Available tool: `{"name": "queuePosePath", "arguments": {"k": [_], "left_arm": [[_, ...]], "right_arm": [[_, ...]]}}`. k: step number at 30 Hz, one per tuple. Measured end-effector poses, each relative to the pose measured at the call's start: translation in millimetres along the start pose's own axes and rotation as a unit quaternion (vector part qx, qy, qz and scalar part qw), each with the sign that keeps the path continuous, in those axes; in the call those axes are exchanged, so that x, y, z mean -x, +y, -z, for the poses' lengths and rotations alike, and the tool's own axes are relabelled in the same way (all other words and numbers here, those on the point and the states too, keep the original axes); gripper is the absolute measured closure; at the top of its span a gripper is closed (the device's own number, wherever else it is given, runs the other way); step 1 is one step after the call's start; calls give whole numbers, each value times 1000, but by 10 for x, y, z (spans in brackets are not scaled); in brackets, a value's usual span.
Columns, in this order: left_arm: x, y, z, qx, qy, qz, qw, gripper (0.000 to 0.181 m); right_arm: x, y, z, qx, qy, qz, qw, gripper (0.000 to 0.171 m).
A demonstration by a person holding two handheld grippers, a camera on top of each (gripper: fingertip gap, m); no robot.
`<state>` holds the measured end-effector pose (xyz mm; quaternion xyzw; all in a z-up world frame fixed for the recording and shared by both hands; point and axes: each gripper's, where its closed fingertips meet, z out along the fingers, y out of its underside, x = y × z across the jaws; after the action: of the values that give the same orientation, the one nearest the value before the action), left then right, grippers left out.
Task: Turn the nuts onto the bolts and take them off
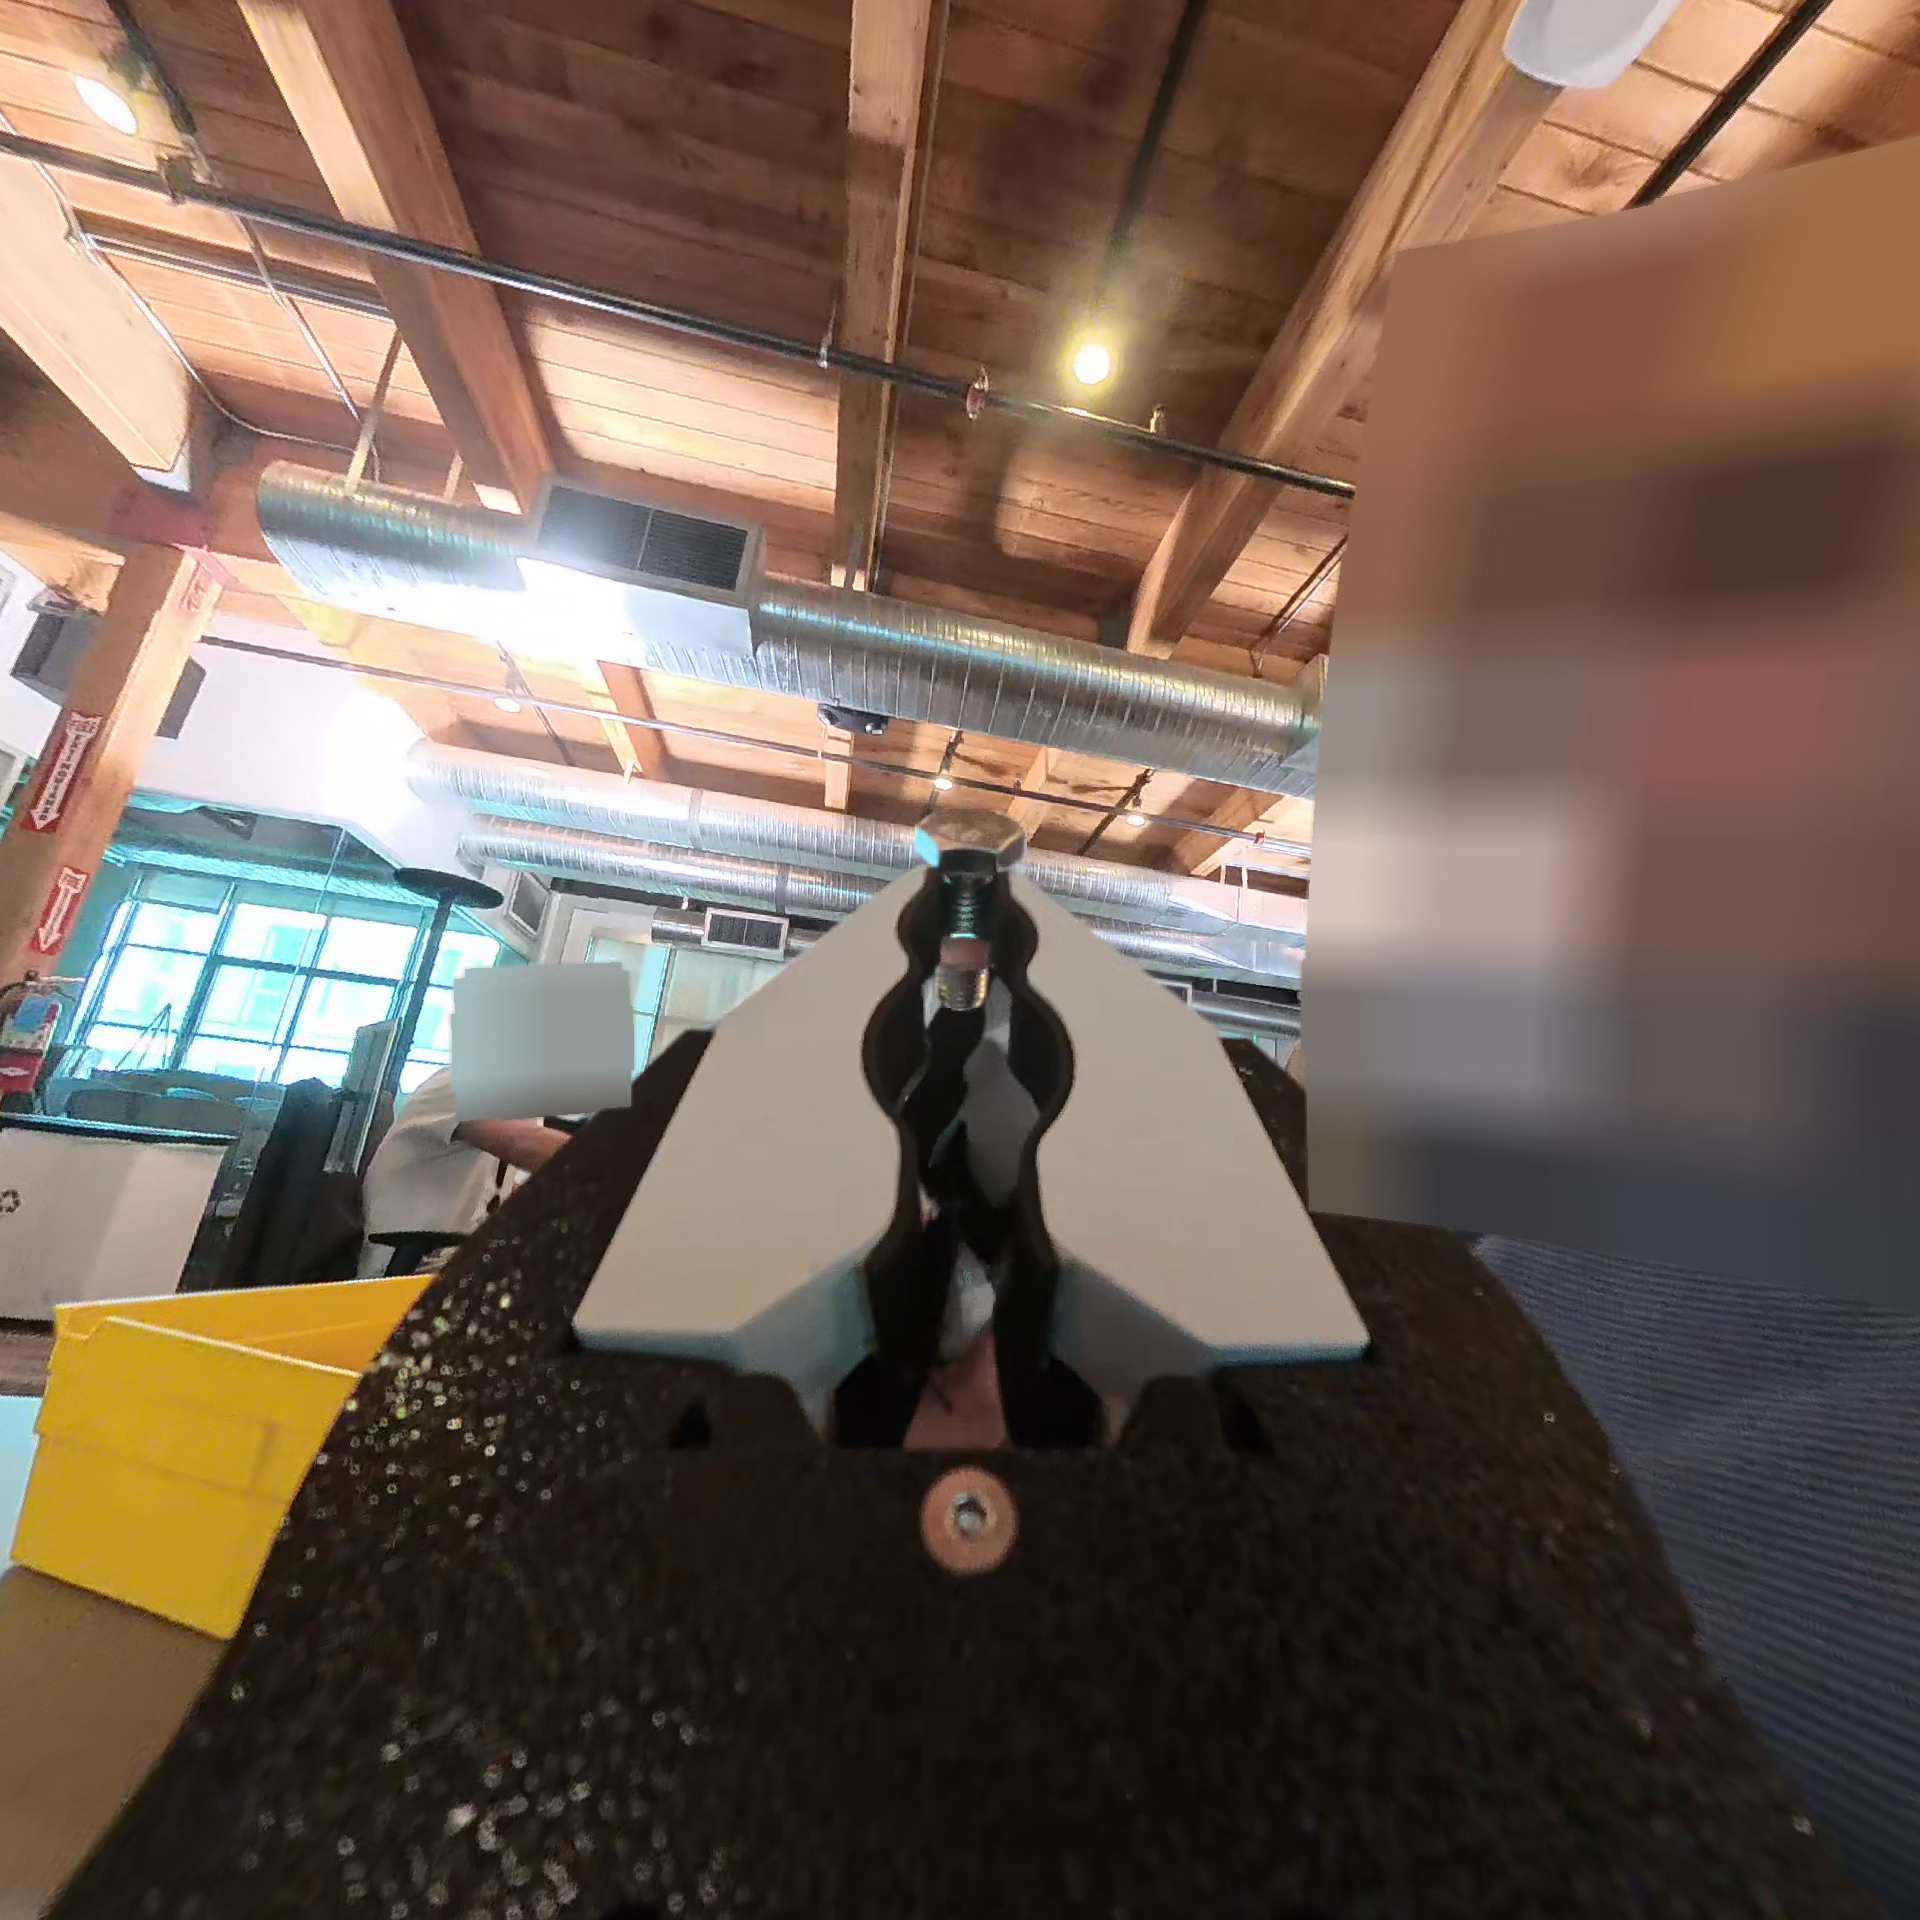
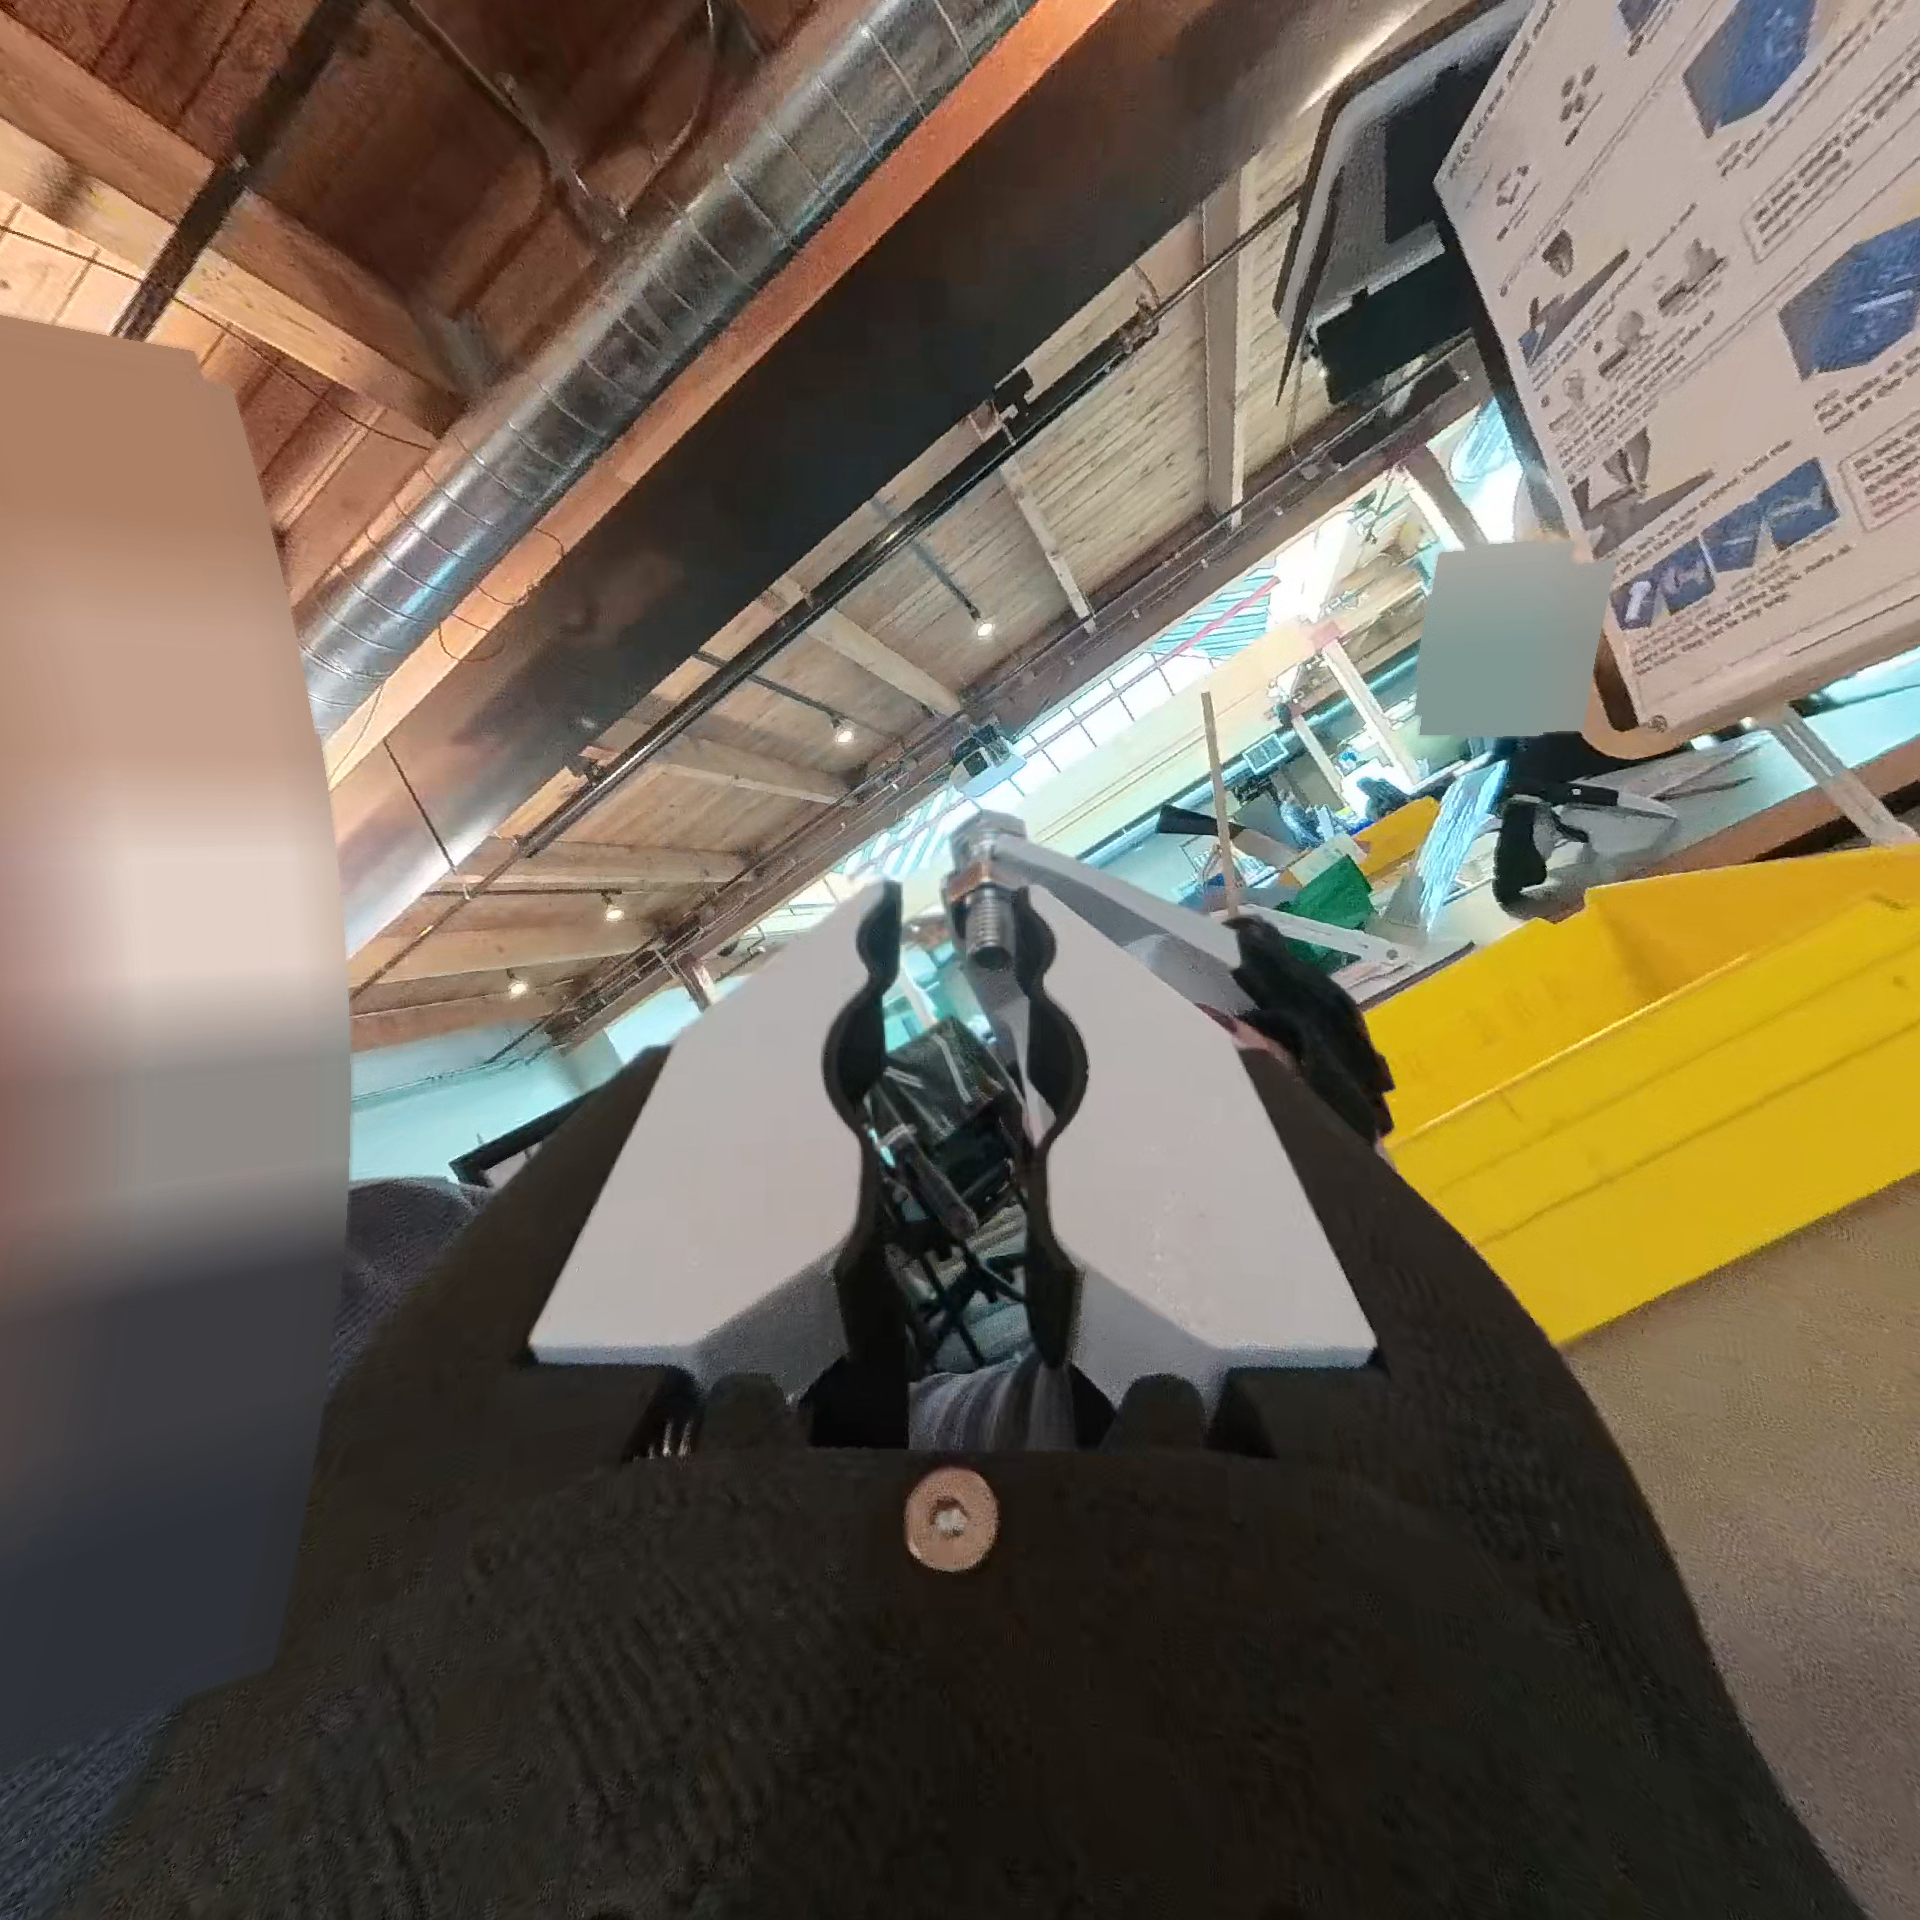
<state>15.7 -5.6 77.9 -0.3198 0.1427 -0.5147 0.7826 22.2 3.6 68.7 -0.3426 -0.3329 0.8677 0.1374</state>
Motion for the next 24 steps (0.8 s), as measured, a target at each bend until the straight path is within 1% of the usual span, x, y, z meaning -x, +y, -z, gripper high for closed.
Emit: {"name": "queuePosePath", "arguments": {"k": [3,5,7,9,11,12,13,14,15,16,18,19,21,23,24], "left_arm": [[26,-3,1,-10,-4,-7,1000,175],[52,39,-4,-10,-8,-10,1000,175],[78,40,22,-17,-5,7,1000,166],[123,76,63,-6,-6,45,999,158],[220,165,117,29,-45,49,997,150],[256,237,149,65,-70,28,995,146],[378,334,213,118,-130,-11,984,121],[473,463,320,196,-177,-78,961,113],[549,562,443,273,-213,-155,926,111],[593,618,546,334,-233,-222,886,109],[591,764,698,443,-220,-303,814,117],[600,818,755,481,-213,-326,785,119],[584,967,869,549,-180,-342,741,127],[548,1131,999,607,-144,-329,709,139],[551,1180,1049,625,-134,-326,697,148]], "right_arm": [[-95,77,-4,29,17,0,999,152],[-105,87,-11,29,22,10,999,158],[-128,102,-3,43,30,34,998,161],[-194,125,31,72,47,57,995,164],[-298,140,115,121,72,110,984,164],[-381,159,183,160,96,153,971,163],[-501,170,284,204,130,210,947,164],[-628,187,409,253,165,265,916,164],[-718,204,528,294,189,301,887,164],[-774,229,628,329,202,329,862,164],[-841,337,795,400,207,372,811,164],[-859,405,856,429,201,392,788,163],[-889,528,922,469,186,423,753,163],[-896,643,943,493,164,442,731,163],[-903,678,949,501,158,451,722,163]]}}
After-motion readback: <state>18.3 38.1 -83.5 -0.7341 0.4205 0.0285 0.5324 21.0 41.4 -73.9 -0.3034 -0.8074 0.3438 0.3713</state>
